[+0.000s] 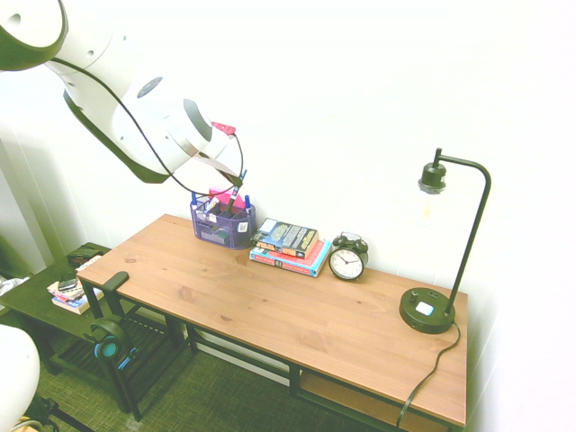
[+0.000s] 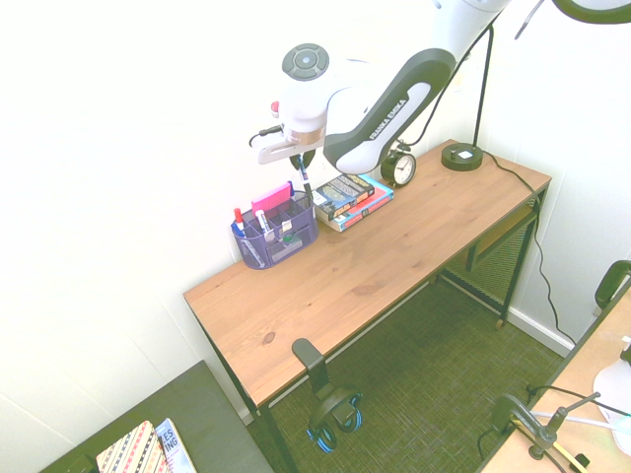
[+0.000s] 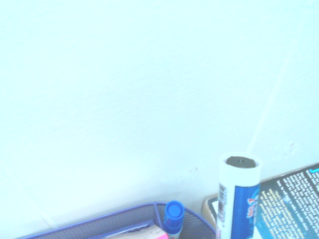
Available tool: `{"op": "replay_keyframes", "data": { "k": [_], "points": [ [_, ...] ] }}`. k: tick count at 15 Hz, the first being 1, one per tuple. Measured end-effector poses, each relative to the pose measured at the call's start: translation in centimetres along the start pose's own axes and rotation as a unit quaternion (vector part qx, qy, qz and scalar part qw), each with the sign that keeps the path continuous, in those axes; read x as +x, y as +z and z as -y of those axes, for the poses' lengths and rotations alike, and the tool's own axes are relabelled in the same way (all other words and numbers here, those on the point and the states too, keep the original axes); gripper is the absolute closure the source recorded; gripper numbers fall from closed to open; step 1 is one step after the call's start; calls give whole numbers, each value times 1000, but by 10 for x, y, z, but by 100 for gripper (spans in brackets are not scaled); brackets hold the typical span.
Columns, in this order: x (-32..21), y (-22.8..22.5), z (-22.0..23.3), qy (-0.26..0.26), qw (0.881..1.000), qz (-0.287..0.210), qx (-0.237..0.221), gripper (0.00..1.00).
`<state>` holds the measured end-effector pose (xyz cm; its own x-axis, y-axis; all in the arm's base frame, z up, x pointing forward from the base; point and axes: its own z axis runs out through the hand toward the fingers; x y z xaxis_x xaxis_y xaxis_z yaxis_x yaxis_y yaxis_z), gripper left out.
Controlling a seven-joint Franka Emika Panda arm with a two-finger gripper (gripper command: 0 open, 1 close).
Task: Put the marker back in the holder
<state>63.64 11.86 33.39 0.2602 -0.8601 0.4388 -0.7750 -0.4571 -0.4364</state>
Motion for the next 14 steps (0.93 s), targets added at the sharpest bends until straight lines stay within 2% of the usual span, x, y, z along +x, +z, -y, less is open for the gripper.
{"op": "replay_keyframes", "data": {
  "k": [5, 14],
  "points": [
    [6, 25, -5, 7, 1000, -11, -12, 100],
    [13, 50, 21, 16, 999, -35, -13, 100]
  ]
}}
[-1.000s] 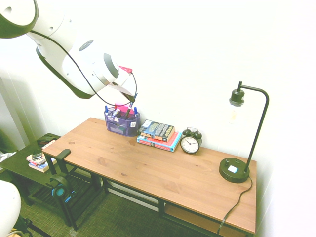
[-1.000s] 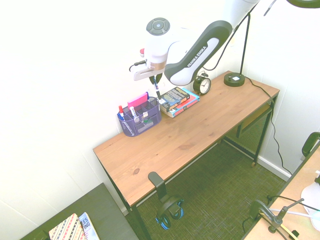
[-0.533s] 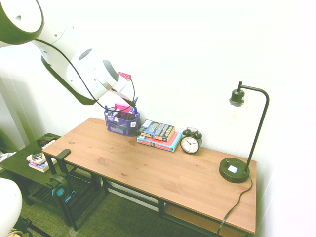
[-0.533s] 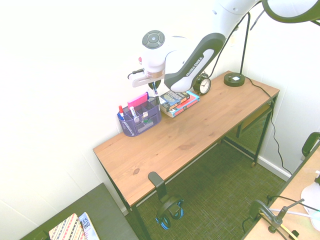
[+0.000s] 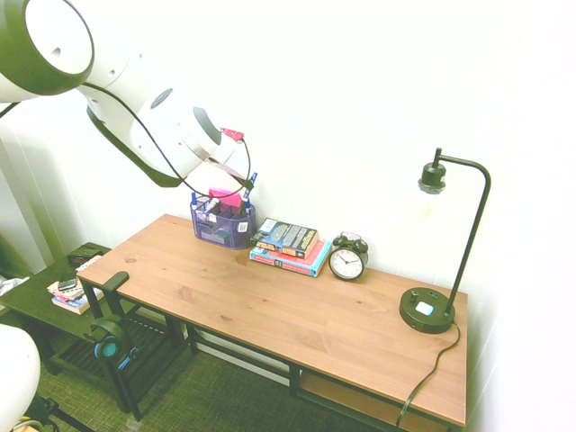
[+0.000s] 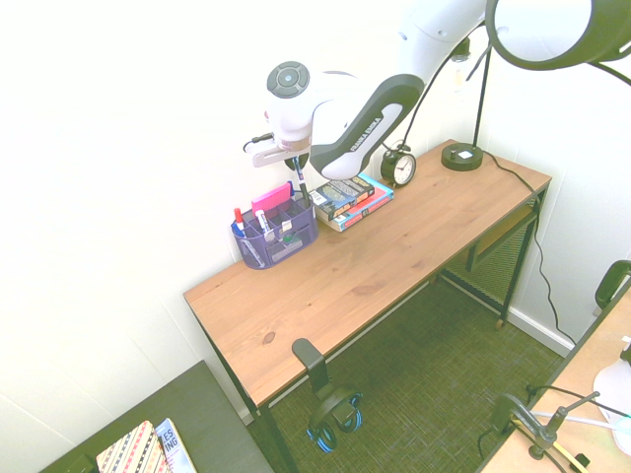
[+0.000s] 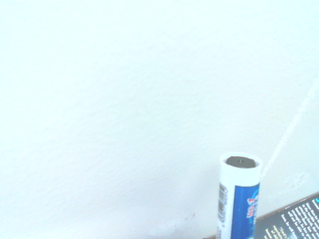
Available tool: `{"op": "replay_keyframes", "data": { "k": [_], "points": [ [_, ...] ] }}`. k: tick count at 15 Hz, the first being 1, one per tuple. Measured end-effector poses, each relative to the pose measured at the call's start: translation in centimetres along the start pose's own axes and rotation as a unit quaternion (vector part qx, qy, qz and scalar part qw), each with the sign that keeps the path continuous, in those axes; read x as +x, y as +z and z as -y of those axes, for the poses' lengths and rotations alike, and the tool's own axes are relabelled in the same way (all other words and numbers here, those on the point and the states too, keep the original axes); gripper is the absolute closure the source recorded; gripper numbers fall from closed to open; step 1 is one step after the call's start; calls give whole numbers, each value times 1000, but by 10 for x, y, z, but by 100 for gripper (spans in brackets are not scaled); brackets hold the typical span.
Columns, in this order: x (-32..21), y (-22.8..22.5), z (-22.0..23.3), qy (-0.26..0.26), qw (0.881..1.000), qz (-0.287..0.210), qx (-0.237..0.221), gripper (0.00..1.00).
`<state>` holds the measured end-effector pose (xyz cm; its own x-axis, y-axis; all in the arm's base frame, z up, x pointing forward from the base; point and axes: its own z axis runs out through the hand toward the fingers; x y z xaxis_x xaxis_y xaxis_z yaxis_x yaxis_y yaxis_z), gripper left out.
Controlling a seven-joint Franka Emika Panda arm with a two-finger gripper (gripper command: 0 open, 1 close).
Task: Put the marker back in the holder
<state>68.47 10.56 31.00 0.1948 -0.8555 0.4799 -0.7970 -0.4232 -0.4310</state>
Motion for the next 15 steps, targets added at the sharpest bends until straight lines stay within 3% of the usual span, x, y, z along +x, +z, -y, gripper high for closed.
{"op": "replay_keyframes", "data": {
  "k": [2, 3, 15],
  "points": [
    [-5, 9, 1, 0, 1000, 0, -2, 100],
    [-9, 13, 2, -1, 1000, 1, -4, 0],
    [-3, 30, -4, 5, 1000, 0, -15, 0]
  ]
}}
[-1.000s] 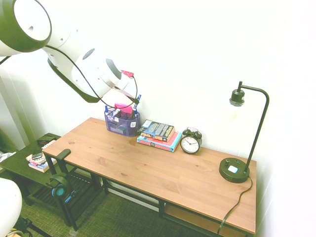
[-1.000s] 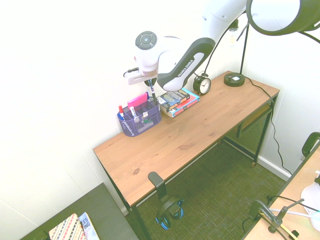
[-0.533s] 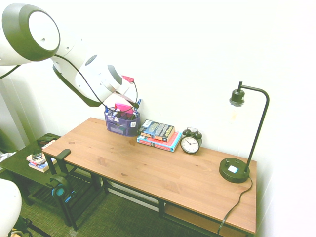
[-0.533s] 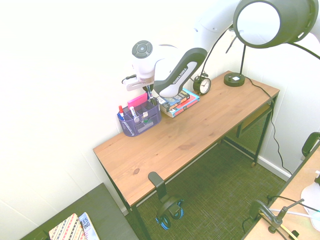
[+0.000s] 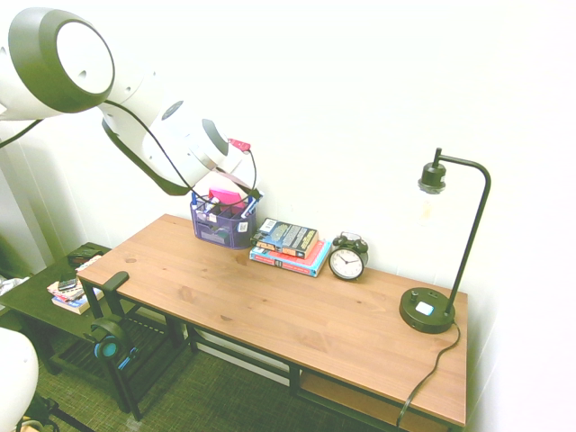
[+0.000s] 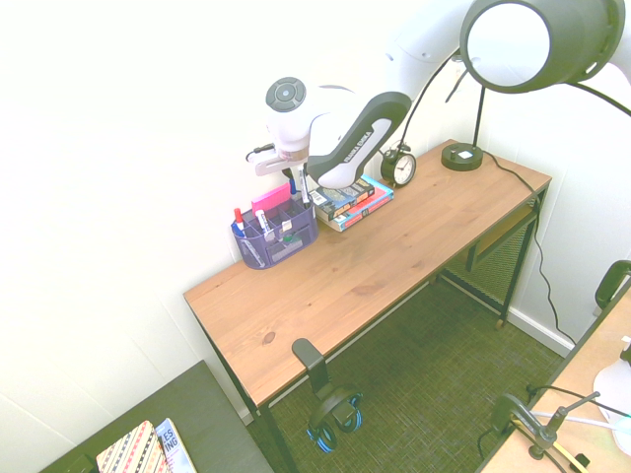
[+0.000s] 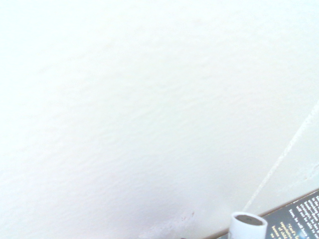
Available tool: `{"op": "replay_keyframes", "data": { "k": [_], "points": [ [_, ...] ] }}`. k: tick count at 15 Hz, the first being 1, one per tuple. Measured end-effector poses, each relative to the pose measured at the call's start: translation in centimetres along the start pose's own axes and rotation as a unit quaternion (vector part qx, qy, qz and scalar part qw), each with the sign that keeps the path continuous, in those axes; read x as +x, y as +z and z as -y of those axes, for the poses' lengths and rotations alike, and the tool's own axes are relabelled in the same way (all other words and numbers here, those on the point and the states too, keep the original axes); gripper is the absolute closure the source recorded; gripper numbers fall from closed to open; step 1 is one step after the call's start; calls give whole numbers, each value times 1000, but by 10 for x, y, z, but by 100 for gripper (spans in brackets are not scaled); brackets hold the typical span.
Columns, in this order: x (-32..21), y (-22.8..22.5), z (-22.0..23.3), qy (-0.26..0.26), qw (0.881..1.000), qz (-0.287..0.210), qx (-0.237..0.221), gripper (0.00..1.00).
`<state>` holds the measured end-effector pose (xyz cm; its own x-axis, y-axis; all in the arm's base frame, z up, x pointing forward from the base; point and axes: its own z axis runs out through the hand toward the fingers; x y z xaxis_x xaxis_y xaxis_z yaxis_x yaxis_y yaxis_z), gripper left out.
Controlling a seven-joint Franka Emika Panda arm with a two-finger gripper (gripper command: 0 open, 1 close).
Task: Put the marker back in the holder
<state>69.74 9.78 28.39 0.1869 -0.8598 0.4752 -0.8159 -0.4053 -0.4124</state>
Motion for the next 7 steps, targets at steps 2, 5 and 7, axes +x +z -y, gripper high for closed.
{"op": "replay_keyframes", "data": {
  "k": [2, 5, 7],
  "points": [
    [4, -5, 3, 2, 1000, 0, 8, 0],
    [24, -42, 15, 10, 999, -1, 44, 0],
    [33, -71, 8, 14, 998, -2, 60, 0]
  ]
}}
